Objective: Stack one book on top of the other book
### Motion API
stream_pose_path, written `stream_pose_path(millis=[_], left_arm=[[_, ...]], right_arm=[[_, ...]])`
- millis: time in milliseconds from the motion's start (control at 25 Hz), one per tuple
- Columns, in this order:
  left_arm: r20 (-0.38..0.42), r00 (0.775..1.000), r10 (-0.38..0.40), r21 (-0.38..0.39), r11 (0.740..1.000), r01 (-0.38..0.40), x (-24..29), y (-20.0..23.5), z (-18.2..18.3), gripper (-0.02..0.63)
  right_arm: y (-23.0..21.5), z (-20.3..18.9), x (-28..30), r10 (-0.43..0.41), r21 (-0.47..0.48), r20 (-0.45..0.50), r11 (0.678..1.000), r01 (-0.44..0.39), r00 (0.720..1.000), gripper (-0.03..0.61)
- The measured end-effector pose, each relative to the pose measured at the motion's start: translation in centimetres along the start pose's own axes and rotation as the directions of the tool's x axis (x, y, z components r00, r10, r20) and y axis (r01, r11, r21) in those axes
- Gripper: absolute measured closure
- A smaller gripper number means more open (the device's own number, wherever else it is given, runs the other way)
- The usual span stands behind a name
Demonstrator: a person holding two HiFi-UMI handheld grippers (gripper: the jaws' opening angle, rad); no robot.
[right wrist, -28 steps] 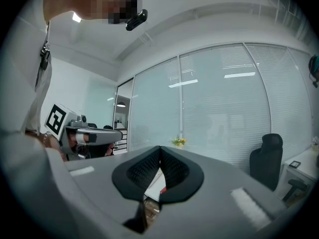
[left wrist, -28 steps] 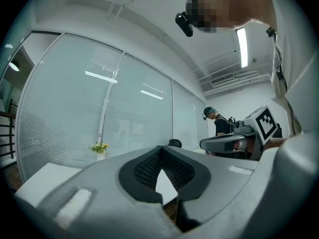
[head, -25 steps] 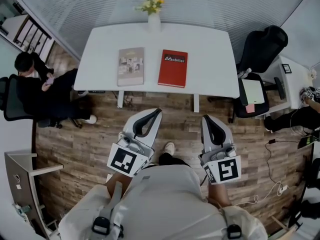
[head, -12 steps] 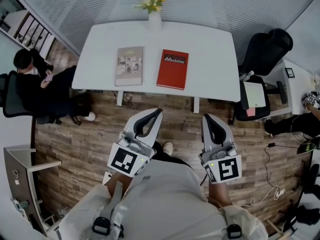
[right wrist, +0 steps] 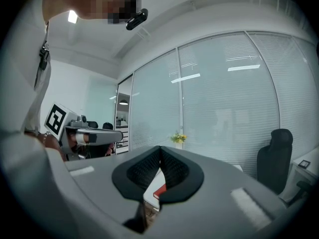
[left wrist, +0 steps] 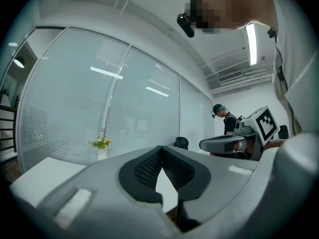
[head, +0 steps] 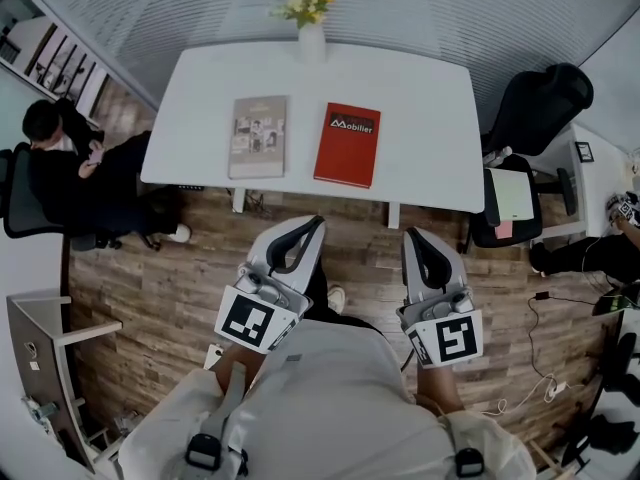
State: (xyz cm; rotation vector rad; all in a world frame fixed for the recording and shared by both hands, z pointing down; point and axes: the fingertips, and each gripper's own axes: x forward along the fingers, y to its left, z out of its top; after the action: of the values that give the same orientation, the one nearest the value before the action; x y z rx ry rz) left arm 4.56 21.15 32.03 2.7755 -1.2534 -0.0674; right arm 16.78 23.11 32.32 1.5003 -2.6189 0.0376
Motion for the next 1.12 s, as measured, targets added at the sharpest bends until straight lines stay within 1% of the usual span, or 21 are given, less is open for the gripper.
stream_pose_path(millis=[360,640,1120], left_arm=[[0.007,1.000,0.009,0.002,1.000,-0.009,3.1,4.4,0.6,0.614],[0.012,1.000,0.000,0.005,1.000,0.000,6.1,7.9,1.2,0.614],[0.009,1.000,-0.021,-0.008,1.000,0.021,11.7,16.6,2.1,0.615]], right_arm=[[-1.5,0.7,5.0,0.016,-0.014,0.000,1.000,-0.016,1.000,0.574],[-3.0,1.5,9.2,0.015,-0.024,-0.001,1.000,-0.015,1.000,0.574],[-5.4,2.9,19.0,-0.007,-0.025,-0.008,1.000,0.007,1.000,0.574]])
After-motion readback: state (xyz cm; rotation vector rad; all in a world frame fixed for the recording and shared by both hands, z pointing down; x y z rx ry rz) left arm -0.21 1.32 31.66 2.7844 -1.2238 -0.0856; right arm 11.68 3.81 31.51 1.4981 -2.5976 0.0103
